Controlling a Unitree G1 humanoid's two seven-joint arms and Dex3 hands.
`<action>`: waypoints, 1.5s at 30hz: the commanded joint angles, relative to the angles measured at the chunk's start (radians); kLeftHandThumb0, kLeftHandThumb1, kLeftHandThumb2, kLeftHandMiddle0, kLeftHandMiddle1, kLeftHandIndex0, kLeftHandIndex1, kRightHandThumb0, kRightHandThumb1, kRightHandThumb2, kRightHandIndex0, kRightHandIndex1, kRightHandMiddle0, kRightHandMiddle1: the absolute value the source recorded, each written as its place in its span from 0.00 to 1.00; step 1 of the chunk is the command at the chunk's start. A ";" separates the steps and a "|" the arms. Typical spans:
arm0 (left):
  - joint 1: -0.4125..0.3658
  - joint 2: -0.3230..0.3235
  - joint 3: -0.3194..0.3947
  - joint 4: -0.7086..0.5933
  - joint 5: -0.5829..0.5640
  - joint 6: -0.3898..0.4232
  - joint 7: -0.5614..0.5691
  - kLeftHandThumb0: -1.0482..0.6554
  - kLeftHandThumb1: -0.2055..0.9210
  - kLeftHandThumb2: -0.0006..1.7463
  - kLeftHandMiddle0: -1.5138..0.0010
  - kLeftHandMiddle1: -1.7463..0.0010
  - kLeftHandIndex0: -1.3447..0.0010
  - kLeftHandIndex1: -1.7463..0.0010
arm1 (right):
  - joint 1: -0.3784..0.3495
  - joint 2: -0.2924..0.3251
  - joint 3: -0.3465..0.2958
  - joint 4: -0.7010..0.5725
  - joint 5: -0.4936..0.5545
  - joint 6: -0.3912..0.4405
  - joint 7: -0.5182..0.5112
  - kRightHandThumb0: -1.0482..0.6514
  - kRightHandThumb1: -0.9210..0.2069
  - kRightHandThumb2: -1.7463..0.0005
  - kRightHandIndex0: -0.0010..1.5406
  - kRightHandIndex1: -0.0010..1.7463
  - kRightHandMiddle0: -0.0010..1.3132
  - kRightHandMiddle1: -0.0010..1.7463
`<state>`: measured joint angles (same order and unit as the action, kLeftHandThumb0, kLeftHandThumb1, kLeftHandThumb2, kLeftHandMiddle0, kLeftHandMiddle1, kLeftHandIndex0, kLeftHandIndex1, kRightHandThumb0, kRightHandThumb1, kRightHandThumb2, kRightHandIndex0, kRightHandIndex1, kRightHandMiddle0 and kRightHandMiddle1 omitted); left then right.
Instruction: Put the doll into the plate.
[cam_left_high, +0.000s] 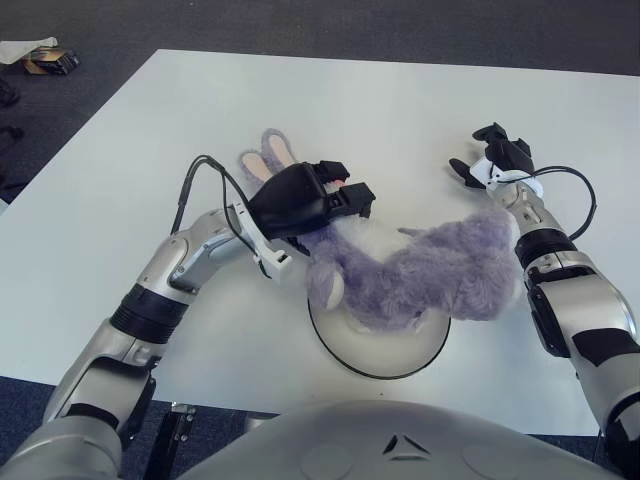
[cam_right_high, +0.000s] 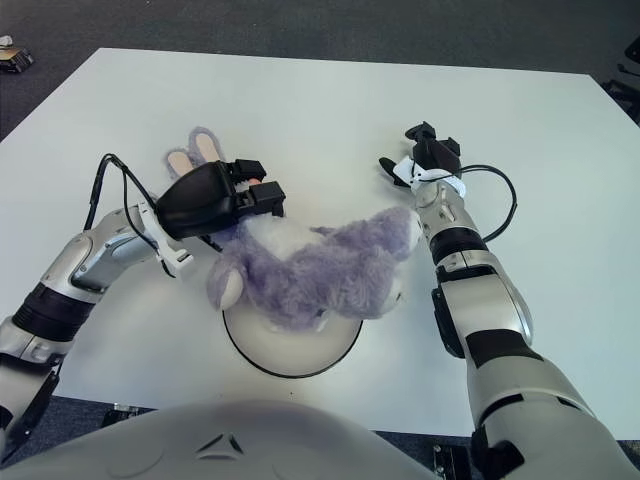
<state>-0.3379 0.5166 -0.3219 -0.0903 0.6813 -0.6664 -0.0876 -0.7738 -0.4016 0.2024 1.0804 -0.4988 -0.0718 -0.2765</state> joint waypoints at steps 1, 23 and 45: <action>0.020 0.002 -0.002 -0.022 0.018 0.003 -0.017 0.33 0.44 0.77 0.17 0.00 0.53 0.00 | 0.022 0.028 0.017 0.026 0.010 0.002 0.029 0.23 0.19 0.55 0.00 0.61 0.00 0.52; 0.030 -0.019 0.002 -0.165 0.078 -0.010 -0.022 0.33 0.47 0.75 0.18 0.00 0.55 0.00 | 0.018 0.030 0.019 0.049 0.015 0.003 0.040 0.23 0.18 0.56 0.00 0.60 0.00 0.51; 0.036 -0.100 -0.014 -0.217 0.362 -0.054 0.231 0.57 0.31 0.86 0.50 0.03 0.55 0.00 | 0.003 0.033 0.028 0.094 0.023 0.015 0.047 0.24 0.19 0.54 0.00 0.60 0.00 0.49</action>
<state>-0.3022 0.4224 -0.3262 -0.3079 1.0193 -0.7102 0.1030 -0.8064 -0.4010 0.2239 1.1359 -0.4970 -0.0695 -0.2779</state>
